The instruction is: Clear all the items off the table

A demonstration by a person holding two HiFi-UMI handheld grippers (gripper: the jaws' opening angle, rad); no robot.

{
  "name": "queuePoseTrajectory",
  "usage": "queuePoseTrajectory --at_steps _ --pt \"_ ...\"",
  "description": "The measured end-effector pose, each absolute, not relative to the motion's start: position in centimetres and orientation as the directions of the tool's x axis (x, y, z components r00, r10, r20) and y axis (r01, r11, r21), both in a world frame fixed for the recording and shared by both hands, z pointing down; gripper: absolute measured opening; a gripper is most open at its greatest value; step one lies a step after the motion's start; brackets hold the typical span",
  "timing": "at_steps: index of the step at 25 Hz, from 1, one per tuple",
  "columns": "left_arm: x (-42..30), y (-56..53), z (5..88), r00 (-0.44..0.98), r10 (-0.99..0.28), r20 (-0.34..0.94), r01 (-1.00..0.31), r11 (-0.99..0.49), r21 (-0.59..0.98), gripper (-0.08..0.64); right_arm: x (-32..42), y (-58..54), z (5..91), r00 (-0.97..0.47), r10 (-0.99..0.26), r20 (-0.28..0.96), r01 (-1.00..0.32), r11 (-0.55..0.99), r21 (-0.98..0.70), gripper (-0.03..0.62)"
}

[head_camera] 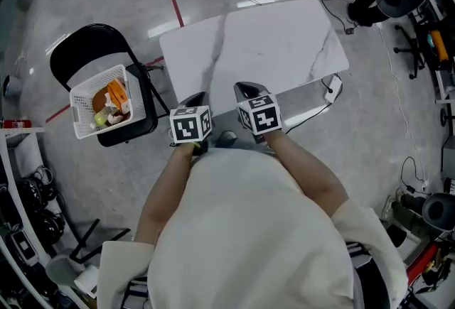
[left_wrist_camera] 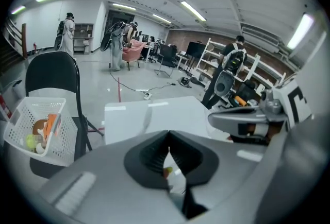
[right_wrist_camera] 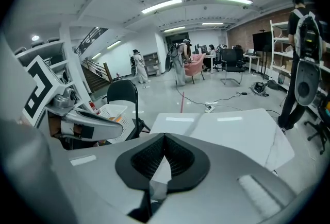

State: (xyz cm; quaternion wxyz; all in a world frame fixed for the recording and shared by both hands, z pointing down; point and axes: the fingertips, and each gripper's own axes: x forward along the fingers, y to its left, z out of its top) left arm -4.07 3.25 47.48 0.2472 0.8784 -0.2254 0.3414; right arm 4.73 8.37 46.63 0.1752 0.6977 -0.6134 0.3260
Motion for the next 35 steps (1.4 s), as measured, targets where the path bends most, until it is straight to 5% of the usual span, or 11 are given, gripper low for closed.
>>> queuePoseTrajectory --at_steps 35 --pt "-4.0 5.3 46.9 0.683 -0.227 0.695 -0.537 -0.800 0.267 0.008 4.1 10.3 46.6 0.029 -0.762 0.647 -0.966 -0.187 -0.177 -0.003"
